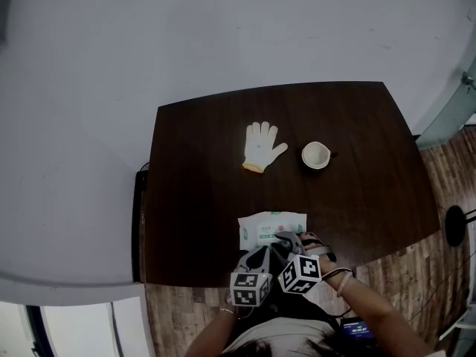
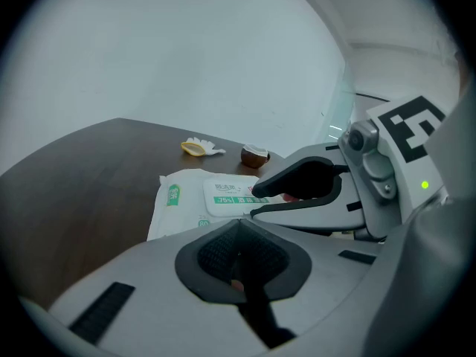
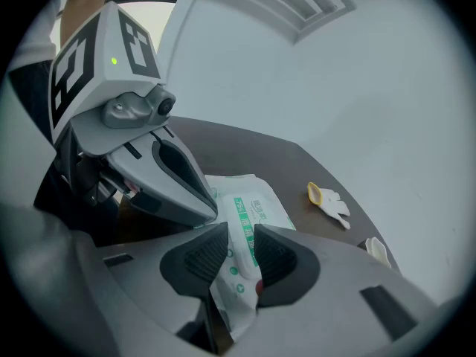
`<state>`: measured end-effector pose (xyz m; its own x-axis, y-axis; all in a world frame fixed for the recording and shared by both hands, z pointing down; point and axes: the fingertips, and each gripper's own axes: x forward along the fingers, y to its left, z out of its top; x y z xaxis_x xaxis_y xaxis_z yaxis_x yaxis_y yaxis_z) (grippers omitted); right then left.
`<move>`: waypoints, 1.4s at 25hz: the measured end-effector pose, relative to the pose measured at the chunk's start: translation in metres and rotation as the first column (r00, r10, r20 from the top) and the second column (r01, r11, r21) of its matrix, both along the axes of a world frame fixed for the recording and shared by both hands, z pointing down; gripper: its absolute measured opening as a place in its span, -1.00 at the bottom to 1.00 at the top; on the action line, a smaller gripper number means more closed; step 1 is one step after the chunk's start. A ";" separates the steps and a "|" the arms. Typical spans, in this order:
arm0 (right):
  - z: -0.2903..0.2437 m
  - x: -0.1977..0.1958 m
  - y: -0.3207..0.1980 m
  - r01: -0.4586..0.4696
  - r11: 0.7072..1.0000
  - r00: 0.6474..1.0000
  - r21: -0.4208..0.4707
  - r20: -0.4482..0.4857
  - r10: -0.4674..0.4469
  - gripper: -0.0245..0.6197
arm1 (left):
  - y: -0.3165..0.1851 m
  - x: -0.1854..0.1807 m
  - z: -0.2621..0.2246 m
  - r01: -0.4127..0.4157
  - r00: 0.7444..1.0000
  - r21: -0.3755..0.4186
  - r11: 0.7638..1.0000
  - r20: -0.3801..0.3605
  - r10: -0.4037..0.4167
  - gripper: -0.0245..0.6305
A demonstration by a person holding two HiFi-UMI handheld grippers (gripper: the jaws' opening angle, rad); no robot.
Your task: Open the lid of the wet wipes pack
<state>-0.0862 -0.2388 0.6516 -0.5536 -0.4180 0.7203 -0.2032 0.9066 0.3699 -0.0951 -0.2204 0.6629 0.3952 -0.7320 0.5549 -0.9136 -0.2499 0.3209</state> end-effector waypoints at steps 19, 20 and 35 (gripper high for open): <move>-0.001 -0.002 0.005 -0.004 0.998 1.000 0.060 -0.013 0.004 -0.76 | 0.003 -0.002 0.002 0.003 1.000 0.003 1.000 -0.011 -0.003 -0.88; -0.002 -0.002 0.005 -0.008 0.998 1.000 0.060 -0.011 0.009 -0.77 | 0.004 -0.001 0.002 0.001 1.000 0.004 1.000 -0.010 -0.001 -0.88; -0.007 -0.002 0.007 -0.065 0.996 0.998 0.052 0.011 0.065 -0.78 | 0.006 -0.003 -0.001 -0.004 1.000 0.008 1.000 0.002 0.004 -0.88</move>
<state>-0.0887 -0.2316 0.6450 -0.5303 -0.4905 0.6915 -0.2647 0.8706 0.4146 -0.0977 -0.2147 0.6624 0.3970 -0.7350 0.5496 -0.9132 -0.2561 0.3171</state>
